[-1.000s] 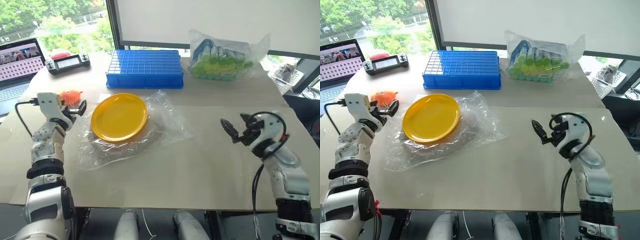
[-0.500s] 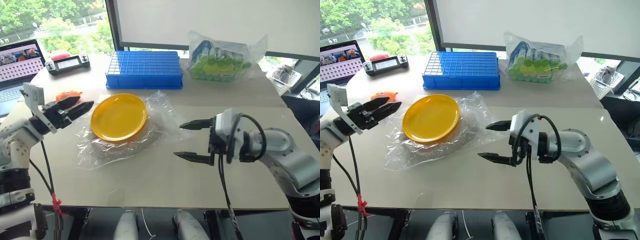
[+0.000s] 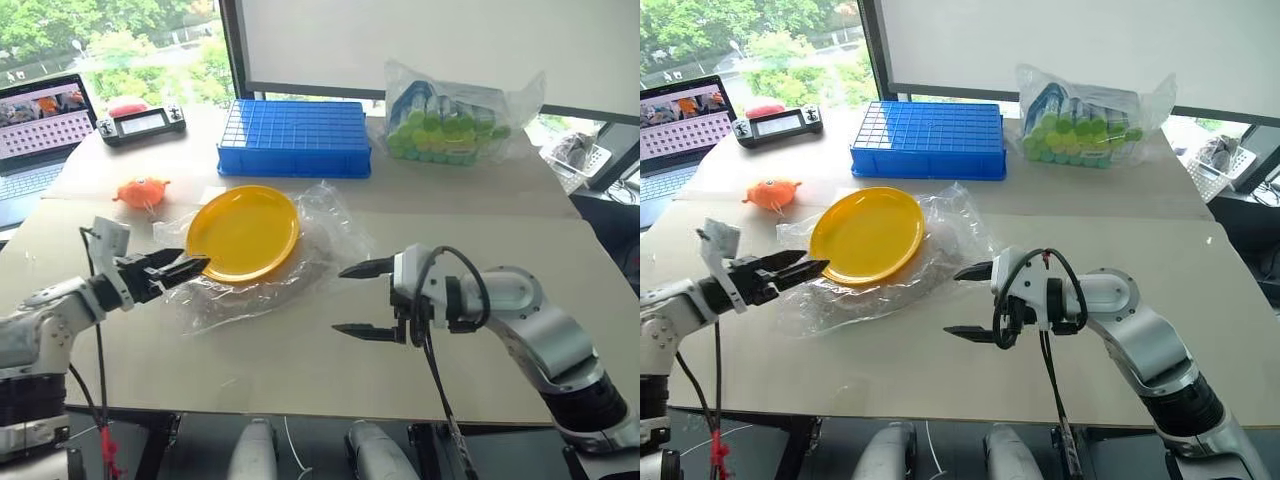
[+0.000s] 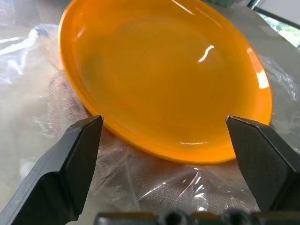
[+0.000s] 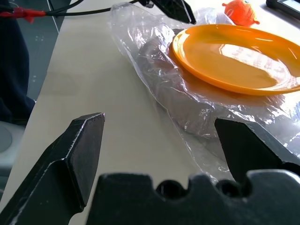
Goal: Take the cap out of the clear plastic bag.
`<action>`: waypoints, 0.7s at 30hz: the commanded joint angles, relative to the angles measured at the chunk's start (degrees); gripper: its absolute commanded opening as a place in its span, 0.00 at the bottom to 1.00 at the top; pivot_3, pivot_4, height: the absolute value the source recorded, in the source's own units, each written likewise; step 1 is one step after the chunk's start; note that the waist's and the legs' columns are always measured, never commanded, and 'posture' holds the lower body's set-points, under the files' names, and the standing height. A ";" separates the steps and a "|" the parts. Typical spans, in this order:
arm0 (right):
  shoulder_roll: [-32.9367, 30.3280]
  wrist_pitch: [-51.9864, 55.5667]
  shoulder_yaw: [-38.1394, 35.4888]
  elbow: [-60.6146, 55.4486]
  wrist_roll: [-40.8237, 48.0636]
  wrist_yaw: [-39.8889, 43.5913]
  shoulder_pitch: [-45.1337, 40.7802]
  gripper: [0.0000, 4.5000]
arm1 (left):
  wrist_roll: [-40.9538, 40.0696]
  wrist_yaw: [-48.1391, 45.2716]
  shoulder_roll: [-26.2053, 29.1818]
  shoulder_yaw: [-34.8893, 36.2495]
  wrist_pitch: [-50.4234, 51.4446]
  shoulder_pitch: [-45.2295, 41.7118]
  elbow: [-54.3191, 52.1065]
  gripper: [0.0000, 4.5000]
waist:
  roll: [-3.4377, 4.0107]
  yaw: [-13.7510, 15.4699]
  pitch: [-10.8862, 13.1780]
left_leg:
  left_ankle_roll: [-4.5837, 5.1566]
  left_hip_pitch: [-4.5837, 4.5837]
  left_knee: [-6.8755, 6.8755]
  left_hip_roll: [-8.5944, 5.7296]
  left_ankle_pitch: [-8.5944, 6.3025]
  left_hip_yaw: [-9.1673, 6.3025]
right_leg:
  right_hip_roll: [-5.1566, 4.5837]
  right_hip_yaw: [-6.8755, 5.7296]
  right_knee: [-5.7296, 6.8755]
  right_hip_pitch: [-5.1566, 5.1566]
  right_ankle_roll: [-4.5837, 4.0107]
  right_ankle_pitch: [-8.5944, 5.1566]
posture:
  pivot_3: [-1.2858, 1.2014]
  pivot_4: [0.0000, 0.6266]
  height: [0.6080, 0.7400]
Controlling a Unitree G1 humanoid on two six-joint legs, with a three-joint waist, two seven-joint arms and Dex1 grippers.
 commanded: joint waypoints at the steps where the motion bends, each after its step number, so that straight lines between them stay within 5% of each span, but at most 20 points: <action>1: 0.89 -1.78 -1.31 -0.68 -1.02 -1.07 0.48 0.99 | -3.40 3.03 -4.65 0.17 3.05 -1.41 -2.37 1.00 | 0.00 0.02 0.00 | 0.00 0.01 0.00 0.00 0.00 0.00 | 0.00 0.00 0.01 0.01 -0.01 0.00 | 0.52 0.24 0.80; 8: 1.54 -1.45 -1.24 -1.50 -2.39 -2.05 2.14 0.99 | -7.07 9.70 -12.85 2.22 6.72 -4.36 -0.48 1.00 | 0.00 0.40 0.00 | 0.00 0.04 0.14 -0.03 0.00 -0.07 | -0.01 -0.04 0.05 0.13 0.04 -0.01 | 0.52 0.24 0.80; 11: 1.77 -1.07 -1.46 -2.06 -2.36 -2.56 2.58 1.00 | -8.06 13.36 -14.93 4.21 8.59 -7.04 1.98 0.83 | -0.01 0.58 0.00 | 0.00 0.04 0.17 -0.04 0.00 -0.12 | -0.01 -0.07 0.09 0.15 0.04 -0.02 | 0.52 0.24 0.80; 21: 1.06 -0.77 -3.18 -2.66 -2.46 -4.41 2.94 1.00 | -10.09 16.24 -16.54 4.51 12.55 -8.83 0.28 0.05 | -0.01 0.29 -0.01 | 0.00 0.02 0.17 -0.06 0.00 -0.18 | -0.01 -0.11 0.09 0.17 0.01 0.00 | 0.52 0.24 0.80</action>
